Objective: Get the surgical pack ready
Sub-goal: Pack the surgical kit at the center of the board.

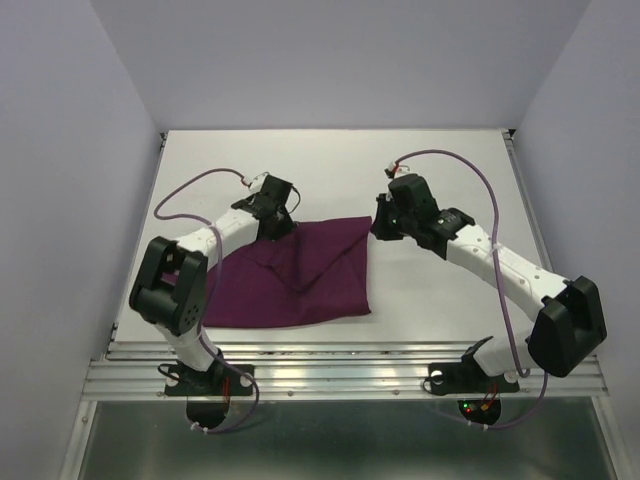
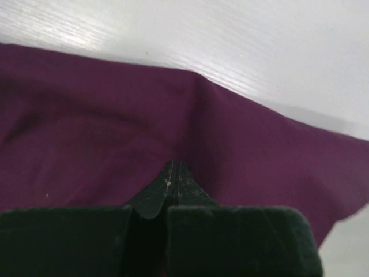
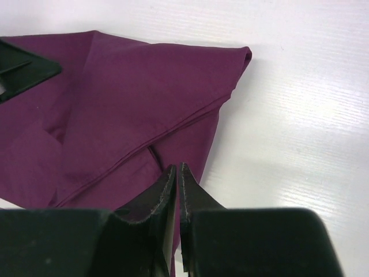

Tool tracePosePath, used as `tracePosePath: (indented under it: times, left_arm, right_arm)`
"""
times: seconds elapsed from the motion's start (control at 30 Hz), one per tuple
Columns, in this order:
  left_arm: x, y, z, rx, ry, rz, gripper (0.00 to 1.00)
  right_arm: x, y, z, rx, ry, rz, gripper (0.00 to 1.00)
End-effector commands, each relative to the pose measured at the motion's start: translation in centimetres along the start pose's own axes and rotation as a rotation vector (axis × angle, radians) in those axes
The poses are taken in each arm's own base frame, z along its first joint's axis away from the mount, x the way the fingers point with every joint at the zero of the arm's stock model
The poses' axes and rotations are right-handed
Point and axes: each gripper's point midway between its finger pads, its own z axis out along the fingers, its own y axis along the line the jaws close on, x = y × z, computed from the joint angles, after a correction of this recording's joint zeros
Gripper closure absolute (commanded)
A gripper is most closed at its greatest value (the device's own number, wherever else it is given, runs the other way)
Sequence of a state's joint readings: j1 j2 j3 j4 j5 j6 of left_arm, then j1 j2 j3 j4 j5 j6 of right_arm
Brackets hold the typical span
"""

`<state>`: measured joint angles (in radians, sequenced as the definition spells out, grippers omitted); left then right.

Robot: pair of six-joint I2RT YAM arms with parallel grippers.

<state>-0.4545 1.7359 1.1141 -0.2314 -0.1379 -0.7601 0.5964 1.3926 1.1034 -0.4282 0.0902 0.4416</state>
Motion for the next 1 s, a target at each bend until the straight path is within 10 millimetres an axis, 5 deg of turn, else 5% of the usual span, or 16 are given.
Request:
tracePosePath:
  times: [0.0,0.2,0.47,0.7,0.97]
  left_arm:
    - [0.6,1.0,-5.3,-0.002,-0.052,0.016,1.0]
    - [7.8,2.9,-6.5,0.044,0.084,0.011,1.0]
    - [13.1,4.3,-5.6,0.064,0.18,0.006,1.0]
    - [14.0,3.4,-4.3,0.066,0.196,0.049,1.0]
    - [13.5,6.5,-9.2,-0.002,0.146,0.021,1.0]
  right_arm:
    - [-0.4,0.2,-0.9,-0.016,-0.027,0.016,0.89]
    - [1.0,0.2,-0.4,-0.021,0.002,0.019,0.89]
    - [1.5,0.1,-0.8,-0.018,0.006,0.021,0.89]
    - [1.9,0.4,-0.6,-0.025,0.014,0.021,0.89]
    - [1.6,0.8,-1.0,-0.035,0.001,0.02,0.89]
